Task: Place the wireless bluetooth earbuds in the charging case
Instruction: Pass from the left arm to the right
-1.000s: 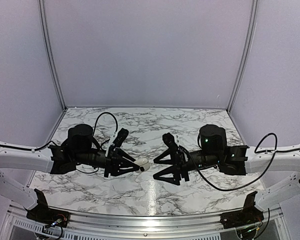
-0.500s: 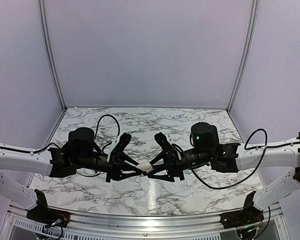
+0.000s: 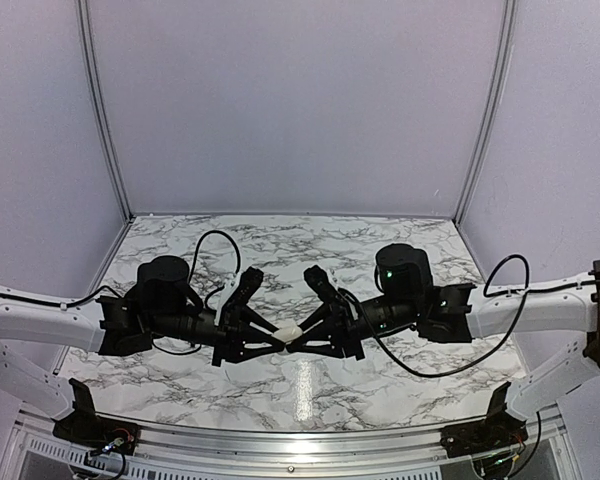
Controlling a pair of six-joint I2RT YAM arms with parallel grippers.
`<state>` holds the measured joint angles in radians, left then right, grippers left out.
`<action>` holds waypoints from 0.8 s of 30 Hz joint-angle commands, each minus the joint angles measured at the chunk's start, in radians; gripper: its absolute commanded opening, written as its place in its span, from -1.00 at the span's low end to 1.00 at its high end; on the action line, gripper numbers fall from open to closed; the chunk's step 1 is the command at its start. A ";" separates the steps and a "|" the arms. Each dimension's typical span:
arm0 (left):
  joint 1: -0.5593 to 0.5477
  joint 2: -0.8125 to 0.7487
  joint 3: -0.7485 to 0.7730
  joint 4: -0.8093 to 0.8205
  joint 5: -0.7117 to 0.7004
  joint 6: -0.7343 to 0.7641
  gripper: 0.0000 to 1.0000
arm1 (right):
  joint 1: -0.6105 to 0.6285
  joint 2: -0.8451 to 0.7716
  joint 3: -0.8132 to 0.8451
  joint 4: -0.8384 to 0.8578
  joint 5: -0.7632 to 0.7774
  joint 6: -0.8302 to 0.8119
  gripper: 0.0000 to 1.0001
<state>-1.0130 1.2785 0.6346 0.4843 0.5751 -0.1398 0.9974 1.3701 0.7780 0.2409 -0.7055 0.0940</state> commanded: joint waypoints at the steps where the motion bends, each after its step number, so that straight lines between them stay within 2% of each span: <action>1: -0.001 -0.024 0.004 0.029 -0.025 0.004 -0.58 | 0.022 -0.002 0.054 -0.023 -0.003 -0.041 -0.79; 4: -0.002 -0.030 -0.002 0.028 -0.038 -0.003 -0.36 | 0.028 -0.007 0.055 -0.047 0.011 -0.060 -0.88; 6: -0.001 -0.031 -0.003 0.028 -0.049 -0.009 -0.15 | 0.033 -0.010 0.059 -0.062 0.021 -0.074 -0.92; 9: -0.001 -0.027 0.000 0.029 -0.058 -0.015 -0.01 | 0.038 -0.011 0.066 -0.079 0.034 -0.090 -0.95; 24: 0.022 -0.061 0.011 -0.005 -0.136 -0.040 -0.13 | 0.046 -0.011 0.063 -0.102 0.014 -0.136 -1.00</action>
<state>-1.0142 1.2648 0.6346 0.4778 0.5003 -0.1616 1.0275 1.3689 0.8036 0.1551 -0.6453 -0.0093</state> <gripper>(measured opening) 0.441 0.231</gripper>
